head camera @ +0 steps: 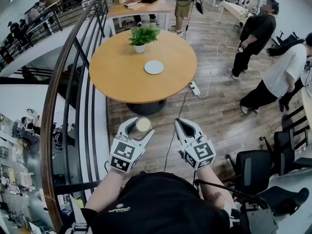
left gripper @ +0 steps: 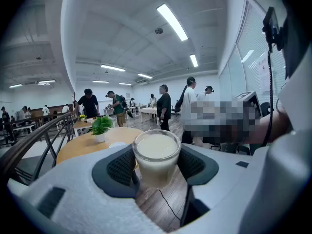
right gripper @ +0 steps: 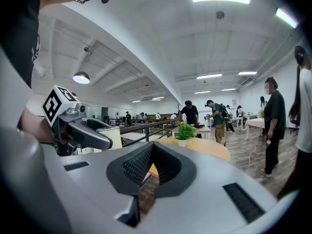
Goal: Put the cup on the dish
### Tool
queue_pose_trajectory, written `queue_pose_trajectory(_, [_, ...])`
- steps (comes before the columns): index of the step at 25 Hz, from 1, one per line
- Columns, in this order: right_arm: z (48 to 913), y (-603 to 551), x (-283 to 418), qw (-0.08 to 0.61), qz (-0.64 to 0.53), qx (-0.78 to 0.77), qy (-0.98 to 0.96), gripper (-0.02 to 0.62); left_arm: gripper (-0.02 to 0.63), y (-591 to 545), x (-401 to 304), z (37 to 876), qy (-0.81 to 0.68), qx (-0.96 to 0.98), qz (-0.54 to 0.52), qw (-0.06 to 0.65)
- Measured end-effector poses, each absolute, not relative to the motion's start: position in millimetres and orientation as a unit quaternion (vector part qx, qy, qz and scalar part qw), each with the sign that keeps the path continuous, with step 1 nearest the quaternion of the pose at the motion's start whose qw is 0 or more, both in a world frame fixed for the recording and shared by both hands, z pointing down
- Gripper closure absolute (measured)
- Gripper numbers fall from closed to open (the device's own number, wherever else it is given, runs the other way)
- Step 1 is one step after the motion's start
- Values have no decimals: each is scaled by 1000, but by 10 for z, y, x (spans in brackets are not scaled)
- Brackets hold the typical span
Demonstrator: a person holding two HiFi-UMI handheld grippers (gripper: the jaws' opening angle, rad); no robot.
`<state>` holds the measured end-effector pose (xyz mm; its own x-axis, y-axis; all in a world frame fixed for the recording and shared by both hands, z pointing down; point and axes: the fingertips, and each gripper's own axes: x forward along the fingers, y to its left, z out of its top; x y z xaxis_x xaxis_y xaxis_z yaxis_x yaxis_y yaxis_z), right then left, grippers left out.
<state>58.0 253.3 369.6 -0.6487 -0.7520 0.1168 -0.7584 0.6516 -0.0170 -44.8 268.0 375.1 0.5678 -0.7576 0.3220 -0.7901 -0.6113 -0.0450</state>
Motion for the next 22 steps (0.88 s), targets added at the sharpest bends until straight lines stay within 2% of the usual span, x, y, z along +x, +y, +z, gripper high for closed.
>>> queue_pose_trajectory(12, [3703, 2538, 680, 35, 49, 403, -913, 598, 339, 2665, -328, 3786, -442, 881, 161, 52])
queue_pose_trajectory(22, [3743, 2496, 1074, 27, 59, 403, -913, 598, 341, 2649, -2, 3819, -449, 875, 172, 58])
